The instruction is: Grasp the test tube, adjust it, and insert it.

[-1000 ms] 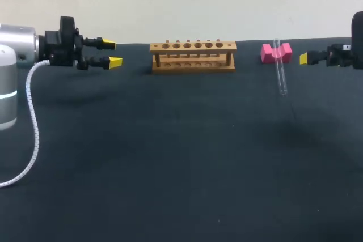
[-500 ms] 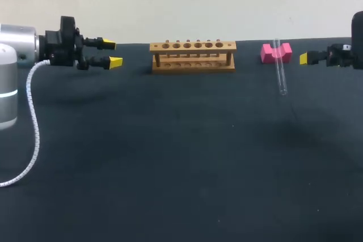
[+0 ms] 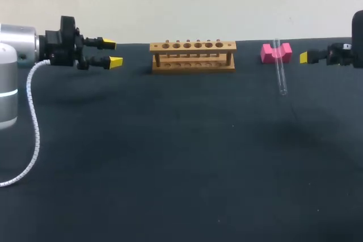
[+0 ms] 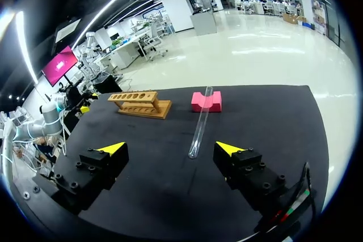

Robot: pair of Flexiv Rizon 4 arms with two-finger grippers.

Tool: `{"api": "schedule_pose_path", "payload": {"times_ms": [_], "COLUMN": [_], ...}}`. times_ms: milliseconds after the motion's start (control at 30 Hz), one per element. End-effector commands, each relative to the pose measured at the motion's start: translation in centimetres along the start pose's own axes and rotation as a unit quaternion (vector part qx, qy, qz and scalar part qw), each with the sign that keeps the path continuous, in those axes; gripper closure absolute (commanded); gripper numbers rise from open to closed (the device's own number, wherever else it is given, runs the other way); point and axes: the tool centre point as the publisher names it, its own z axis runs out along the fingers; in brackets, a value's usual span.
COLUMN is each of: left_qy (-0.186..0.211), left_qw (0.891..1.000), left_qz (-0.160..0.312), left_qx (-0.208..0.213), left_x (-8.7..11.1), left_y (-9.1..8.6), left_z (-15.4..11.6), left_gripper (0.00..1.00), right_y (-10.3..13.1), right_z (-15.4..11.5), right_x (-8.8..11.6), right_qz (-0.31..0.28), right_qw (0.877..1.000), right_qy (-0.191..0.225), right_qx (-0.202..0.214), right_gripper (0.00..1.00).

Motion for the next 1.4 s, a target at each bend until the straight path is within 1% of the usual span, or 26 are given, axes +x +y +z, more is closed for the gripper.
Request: {"api": "schedule_pose_path", "payload": {"times_ms": [33, 133, 167, 367, 500, 567, 733, 833, 967, 1067, 1200, 1300, 1400], "left_qy": [-0.002, -0.002, -0.002, -0.002, -0.002, -0.002, -0.002, -0.002, -0.002, -0.002, -0.002, -0.002, -0.002], "left_qw": [1.000, 1.000, 1.000, 1.000, 1.000, 1.000, 1.000, 1.000, 1.000, 1.000, 1.000, 1.000, 1.000], "left_qz": [0.001, 0.001, 0.001, 0.001, 0.001, 0.001, 0.001, 0.001, 0.001, 0.001, 0.001, 0.001, 0.001], "left_qx": [-0.001, -0.001, -0.001, -0.001, -0.001, -0.001, -0.001, -0.001, -0.001, -0.001, -0.001, -0.001, -0.001], "left_x": [0.1, 0.1, 0.1, 0.1, 0.1, 0.1, 0.1, 0.1, 0.1, 0.1, 0.1, 0.1, 0.1], "left_y": [-0.1, -0.1, -0.1, -0.1, -0.1, -0.1, -0.1, -0.1, -0.1, -0.1, -0.1, -0.1, -0.1], "left_z": [-0.1, -0.1, -0.1, -0.1, -0.1, -0.1, -0.1, -0.1, -0.1, -0.1, -0.1, -0.1, -0.1], "left_gripper": [0.00, 0.00, 0.00, 0.00, 0.00, 0.00, 0.00, 0.00, 0.00, 0.00, 0.00, 0.00, 0.00], "right_y": [0.5, 0.6, 0.6, 0.9, 1.1, 1.0, 1.0, 1.2, 1.4, 2.0, 2.6, 2.7, 2.5], "right_z": [1.7, 2.5, 2.8, 4.7, 5.5, 6.0, 7.2, 7.8, 8.9, 9.7, 10.7, 11.4, 12.1], "right_x": [0.3, 0.2, 0.2, -0.3, -0.7, -0.7, -0.7, -0.8, -1.2, -1.7, -2.1, -2.1, -2.1], "right_qz": [-0.010, -0.022, -0.029, -0.056, -0.063, -0.059, -0.056, -0.042, -0.028, -0.032, -0.037, -0.029, -0.023], "right_qw": [0.999, 0.997, 0.996, 0.989, 0.982, 0.979, 0.969, 0.963, 0.952, 0.946, 0.937, 0.931, 0.928], "right_qy": [-0.020, -0.039, -0.037, -0.056, -0.063, -0.059, -0.050, -0.058, -0.064, -0.069, -0.063, -0.062, -0.063], "right_qx": [0.046, 0.068, 0.078, 0.123, 0.166, 0.183, 0.237, 0.259, 0.298, 0.315, 0.343, 0.359, 0.367], "right_gripper": [0.00, 0.00, 0.00, 0.00, 0.00, 0.00, 0.00, 0.00, 0.00, 0.00, 0.00, 0.00, 0.00]}}
